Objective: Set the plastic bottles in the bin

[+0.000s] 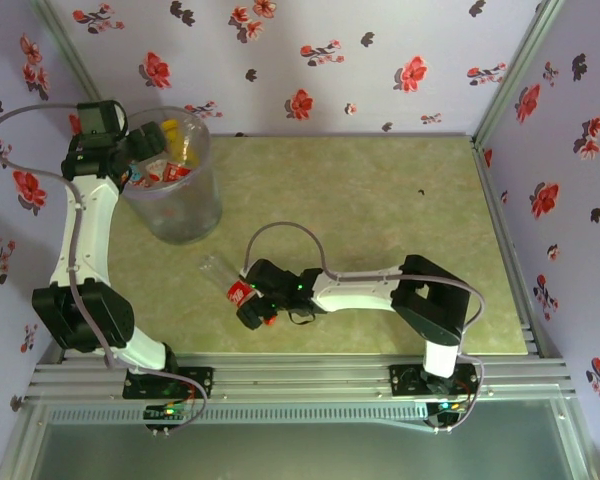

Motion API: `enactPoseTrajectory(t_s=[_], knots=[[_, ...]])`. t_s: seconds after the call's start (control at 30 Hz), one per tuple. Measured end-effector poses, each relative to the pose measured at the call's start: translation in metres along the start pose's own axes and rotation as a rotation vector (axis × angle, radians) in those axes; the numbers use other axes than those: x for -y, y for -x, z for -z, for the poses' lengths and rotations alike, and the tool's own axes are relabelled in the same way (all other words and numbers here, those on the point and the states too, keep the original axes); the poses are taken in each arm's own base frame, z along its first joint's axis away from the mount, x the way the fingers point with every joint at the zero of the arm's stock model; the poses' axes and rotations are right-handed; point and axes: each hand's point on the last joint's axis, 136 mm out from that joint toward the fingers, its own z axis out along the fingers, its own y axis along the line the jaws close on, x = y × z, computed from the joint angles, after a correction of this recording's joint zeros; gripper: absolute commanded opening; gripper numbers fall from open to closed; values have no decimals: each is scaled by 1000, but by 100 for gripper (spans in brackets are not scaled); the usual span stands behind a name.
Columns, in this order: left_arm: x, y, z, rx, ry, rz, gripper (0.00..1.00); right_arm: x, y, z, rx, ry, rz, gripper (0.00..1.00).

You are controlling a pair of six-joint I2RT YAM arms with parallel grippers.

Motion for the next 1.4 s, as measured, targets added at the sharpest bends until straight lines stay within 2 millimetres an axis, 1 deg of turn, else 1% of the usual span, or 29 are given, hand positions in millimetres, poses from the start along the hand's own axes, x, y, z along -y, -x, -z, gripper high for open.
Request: enactPoseTrajectory(t_s=[0.1, 0.17, 0.33, 0.4, 0.43, 0.5, 0.6, 0.67, 0.77, 0.87, 0.97, 1.07, 1.13, 1.2, 1.27, 1.33, 1.4], knots=[[3, 6, 8, 20, -12, 3, 96, 2, -5, -8, -16, -6, 0, 90], [6, 12, 18, 44, -25, 7, 96, 3, -9, -13, -27, -13, 0, 89], [21, 26, 54, 117, -77, 11, 97, 8, -12, -21, -40, -40, 1, 84], [28, 32, 68, 148, -106, 9, 97, 9, -10, -21, -34, -47, 1, 79], [32, 34, 74, 162, -119, 9, 97, 9, -9, -21, -31, -51, 2, 75], [36, 37, 83, 180, -138, 12, 97, 10, -7, -23, -28, -59, 0, 69], [42, 37, 89, 191, -160, 17, 97, 12, -7, -25, -29, -67, 6, 65], [45, 32, 88, 181, -169, 17, 97, 12, -7, -25, -27, -70, 6, 61], [51, 21, 83, 155, -184, 17, 97, 14, -6, -25, -23, -83, 12, 59], [60, 9, 80, 127, -205, 16, 97, 19, -3, -19, -6, -100, 15, 56], [79, 2, 85, 116, -249, -3, 97, 28, 2, 1, 29, -113, 4, 55], [102, -4, 97, 115, -310, -18, 97, 50, 13, 34, 93, -134, -42, 55], [118, -6, 107, 122, -358, -29, 97, 73, 21, 60, 152, -162, -88, 54], [136, -9, 117, 129, -410, -38, 97, 96, 24, 84, 206, -200, -139, 54], [157, -16, 126, 125, -464, -52, 97, 119, 22, 104, 250, -239, -188, 54], [182, -28, 132, 102, -524, -77, 99, 142, 15, 123, 287, -276, -240, 51], [208, -41, 134, 75, -580, -96, 100, 160, 8, 137, 323, -303, -291, 50]])
